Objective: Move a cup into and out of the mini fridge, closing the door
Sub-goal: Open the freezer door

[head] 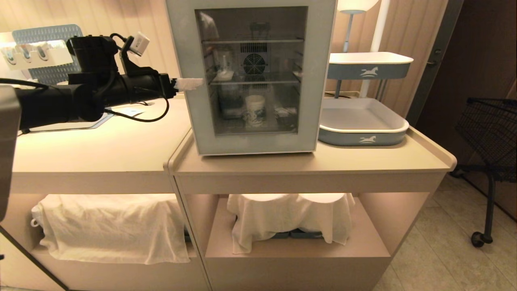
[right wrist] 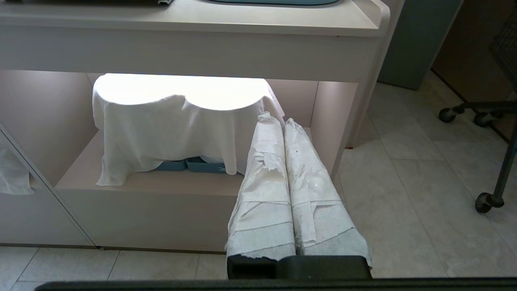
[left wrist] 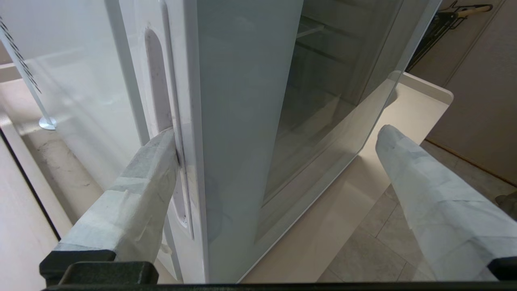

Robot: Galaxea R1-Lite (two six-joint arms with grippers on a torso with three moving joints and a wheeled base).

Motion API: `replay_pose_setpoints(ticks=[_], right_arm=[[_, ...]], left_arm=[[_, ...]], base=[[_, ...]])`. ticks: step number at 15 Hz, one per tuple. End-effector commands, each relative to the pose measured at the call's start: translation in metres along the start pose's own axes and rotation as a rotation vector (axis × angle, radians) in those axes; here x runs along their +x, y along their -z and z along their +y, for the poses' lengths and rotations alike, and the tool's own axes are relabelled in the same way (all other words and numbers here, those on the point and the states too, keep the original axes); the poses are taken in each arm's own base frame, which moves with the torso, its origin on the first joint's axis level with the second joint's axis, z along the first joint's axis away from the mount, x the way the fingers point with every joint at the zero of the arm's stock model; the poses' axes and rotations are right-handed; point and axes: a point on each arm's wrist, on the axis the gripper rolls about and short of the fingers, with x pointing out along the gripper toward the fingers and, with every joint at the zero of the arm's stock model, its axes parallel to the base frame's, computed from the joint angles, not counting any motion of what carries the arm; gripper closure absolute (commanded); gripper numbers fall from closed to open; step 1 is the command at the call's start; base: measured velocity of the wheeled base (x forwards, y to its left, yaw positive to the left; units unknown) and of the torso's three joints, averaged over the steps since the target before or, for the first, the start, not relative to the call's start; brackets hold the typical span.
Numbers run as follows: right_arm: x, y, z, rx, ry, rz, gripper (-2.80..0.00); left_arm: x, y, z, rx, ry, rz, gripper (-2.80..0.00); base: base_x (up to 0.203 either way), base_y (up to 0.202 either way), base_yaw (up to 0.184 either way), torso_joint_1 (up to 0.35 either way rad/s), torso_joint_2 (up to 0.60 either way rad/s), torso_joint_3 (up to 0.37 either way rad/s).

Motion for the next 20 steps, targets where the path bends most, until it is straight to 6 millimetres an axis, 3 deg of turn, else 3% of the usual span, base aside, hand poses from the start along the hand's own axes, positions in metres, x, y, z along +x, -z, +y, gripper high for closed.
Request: replay_pose_setpoints(ticks=[1,8,20], right_arm=[[0.000,0.000,0.000,-0.001,-0.001,-0.001,0.00],[0.000,0.000,0.000,-0.001,-0.001,-0.001,0.00],[0.000,0.000,0.000,-0.001,-0.001,-0.001,0.00]], left_arm=[[0.003,0.005,0.003,-0.025,0.005,0.009,-2.80],[0.008,0.004,-0.006,-0.062,0.026,0.003,-2.80],[-0.021,-0.009,-0.036,-0.120,0.034,0.026,-2.80]], base=[[0.000,0.000,0.000,0.000,0.00,0.000],[0.000,0.000,0.000,0.000,0.00,0.000],[0.000,0.000,0.000,0.000,0.00,0.000]])
